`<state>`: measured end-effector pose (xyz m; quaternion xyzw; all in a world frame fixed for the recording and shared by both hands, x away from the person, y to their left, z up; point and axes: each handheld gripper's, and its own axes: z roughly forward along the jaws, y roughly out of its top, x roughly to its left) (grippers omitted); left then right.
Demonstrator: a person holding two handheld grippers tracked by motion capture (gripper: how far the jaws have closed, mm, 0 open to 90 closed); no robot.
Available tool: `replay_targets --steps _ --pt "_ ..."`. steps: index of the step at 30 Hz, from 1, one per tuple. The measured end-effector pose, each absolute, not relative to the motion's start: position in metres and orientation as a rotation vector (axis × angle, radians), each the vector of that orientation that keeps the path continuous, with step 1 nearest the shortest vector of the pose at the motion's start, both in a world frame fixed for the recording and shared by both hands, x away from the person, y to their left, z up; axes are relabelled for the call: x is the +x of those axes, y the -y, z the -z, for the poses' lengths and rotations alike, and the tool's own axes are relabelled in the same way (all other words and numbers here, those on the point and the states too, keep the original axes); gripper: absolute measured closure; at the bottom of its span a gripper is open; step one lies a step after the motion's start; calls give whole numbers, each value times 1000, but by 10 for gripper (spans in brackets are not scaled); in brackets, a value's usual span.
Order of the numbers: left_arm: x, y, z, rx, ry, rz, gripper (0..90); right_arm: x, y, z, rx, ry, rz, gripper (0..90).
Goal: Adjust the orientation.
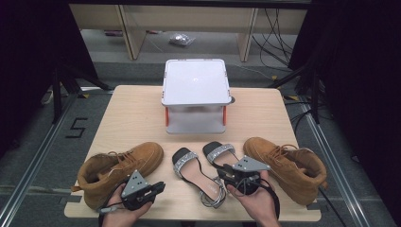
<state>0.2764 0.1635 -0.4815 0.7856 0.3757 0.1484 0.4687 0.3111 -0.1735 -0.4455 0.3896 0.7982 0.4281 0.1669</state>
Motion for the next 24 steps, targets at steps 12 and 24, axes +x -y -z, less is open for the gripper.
replay_targets --steps 12,24 --pt "261 -183 464 1909 -908 -417 895 313 150 443 1059 -2313 -1235 899" --pt "229 -238 446 1864 -994 -468 896 313 93 447 972 -2430 -1210 900"
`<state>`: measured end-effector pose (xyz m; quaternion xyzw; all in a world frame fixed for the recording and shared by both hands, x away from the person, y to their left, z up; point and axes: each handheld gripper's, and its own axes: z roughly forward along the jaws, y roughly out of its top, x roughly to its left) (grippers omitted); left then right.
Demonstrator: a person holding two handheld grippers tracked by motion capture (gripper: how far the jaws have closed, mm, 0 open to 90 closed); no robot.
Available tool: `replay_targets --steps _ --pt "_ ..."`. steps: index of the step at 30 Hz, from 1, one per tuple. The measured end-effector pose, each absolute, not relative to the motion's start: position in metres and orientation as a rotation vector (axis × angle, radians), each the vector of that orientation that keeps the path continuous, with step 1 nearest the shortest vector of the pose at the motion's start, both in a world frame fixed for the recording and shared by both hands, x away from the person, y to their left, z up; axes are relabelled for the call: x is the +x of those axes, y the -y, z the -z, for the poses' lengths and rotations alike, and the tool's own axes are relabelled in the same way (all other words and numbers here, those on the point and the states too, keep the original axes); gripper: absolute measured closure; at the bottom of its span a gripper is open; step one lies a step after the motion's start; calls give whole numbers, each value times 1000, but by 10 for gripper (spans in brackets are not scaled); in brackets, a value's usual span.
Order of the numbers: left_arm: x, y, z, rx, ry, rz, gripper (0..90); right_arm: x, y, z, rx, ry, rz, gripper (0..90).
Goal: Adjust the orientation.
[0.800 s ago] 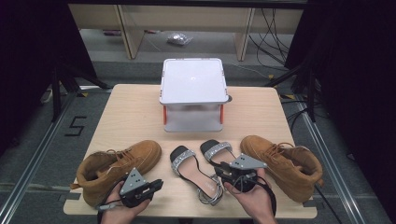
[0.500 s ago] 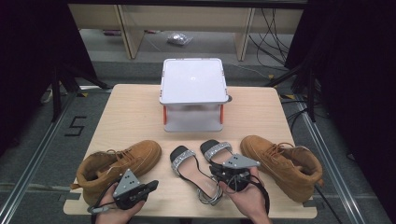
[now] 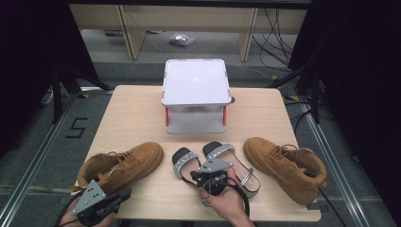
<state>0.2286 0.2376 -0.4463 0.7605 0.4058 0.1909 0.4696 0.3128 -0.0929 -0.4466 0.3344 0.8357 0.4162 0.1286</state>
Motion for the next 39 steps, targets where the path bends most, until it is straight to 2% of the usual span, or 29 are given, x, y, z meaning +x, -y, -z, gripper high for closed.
replay_targets --steps 9,15,19,21,24,27,39 --pt "229 -234 438 1852 -985 -470 895 320 63 445 965 -2486 -1224 900" --pt "247 -199 469 1885 -963 -349 895 330 72 446 1061 -2475 -1154 900" --pt "267 -167 490 1951 -942 -263 894 352 89 447 1180 -2442 -1034 900" --pt "270 -163 491 1974 -933 -256 894 358 95 445 1227 -2470 -948 900" --pt "287 -136 500 2027 -893 -216 894 370 101 446 1255 -2485 -872 900" --pt "296 -118 506 2015 -898 -186 894 377 103 452 1261 -2540 -754 900" --pt "316 -85 515 2098 -871 -134 895 386 98 468 1245 -2686 -562 885"
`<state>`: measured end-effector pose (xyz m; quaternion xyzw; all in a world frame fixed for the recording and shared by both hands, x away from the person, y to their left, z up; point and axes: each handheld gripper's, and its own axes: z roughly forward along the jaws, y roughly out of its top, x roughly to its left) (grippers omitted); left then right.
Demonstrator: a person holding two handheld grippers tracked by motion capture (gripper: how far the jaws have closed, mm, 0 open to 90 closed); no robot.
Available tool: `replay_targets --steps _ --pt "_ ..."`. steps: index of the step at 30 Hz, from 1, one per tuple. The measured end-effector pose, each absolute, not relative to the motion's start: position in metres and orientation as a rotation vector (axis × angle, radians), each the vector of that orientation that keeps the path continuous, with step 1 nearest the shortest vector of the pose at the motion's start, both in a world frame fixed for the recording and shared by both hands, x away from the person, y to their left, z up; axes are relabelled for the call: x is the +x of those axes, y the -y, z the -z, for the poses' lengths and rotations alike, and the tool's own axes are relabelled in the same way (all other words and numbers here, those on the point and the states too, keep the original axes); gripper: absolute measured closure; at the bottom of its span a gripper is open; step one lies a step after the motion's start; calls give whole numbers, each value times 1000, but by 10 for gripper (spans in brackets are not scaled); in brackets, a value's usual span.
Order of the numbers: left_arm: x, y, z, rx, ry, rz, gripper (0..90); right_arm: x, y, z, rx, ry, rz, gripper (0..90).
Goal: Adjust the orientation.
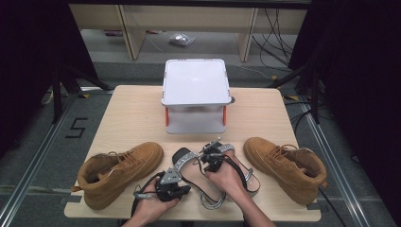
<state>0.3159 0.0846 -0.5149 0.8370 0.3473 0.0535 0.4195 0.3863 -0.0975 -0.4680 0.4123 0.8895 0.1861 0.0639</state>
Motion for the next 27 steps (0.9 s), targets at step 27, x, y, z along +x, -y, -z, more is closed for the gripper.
replay_targets --steps 27 --pt "327 -108 514 2136 -969 -177 899 383 86 473 1404 -2769 -689 900"
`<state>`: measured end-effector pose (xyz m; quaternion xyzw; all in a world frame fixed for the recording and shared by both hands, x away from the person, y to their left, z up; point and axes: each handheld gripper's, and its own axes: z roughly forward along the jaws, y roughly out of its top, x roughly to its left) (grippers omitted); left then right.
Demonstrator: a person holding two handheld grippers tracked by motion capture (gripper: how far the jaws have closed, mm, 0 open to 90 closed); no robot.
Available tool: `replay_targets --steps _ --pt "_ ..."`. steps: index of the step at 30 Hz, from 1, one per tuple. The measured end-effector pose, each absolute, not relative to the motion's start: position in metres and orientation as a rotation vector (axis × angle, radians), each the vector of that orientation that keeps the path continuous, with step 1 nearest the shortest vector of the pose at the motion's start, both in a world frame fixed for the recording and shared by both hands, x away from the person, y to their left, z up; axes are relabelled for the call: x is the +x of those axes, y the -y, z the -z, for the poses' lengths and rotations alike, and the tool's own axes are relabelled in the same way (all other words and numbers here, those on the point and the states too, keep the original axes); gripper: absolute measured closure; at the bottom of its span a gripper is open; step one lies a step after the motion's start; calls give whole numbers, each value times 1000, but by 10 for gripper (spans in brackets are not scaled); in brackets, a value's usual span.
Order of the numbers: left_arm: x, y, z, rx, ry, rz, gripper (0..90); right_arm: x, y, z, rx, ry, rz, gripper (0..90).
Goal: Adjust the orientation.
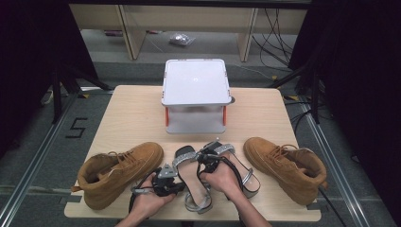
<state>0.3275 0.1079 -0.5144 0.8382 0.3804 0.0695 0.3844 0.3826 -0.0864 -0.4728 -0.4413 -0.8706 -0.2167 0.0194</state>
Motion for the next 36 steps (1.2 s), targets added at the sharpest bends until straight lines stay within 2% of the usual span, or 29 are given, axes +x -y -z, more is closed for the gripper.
replay_targets --steps 7,15,17,22,24,28,36 --pt "338 -126 512 2147 -1032 -201 899 381 75 475 -1338 2682 707 900" --pt "341 -128 513 2136 -1038 -207 898 385 76 477 -1349 2642 725 889" --pt "338 -133 509 2129 -1031 -235 884 384 79 478 -1340 2655 750 847" --pt "330 -144 500 2084 -1050 -274 778 378 89 475 -1422 2636 804 777" --pt "322 -150 491 2038 -1053 -292 701 373 99 470 -1460 2593 862 693" --pt "317 -152 480 1990 -1056 -287 608 366 112 467 -1517 2528 967 604" --pt "320 -150 465 1924 -1045 -311 580 357 119 460 -1559 2456 1054 524"
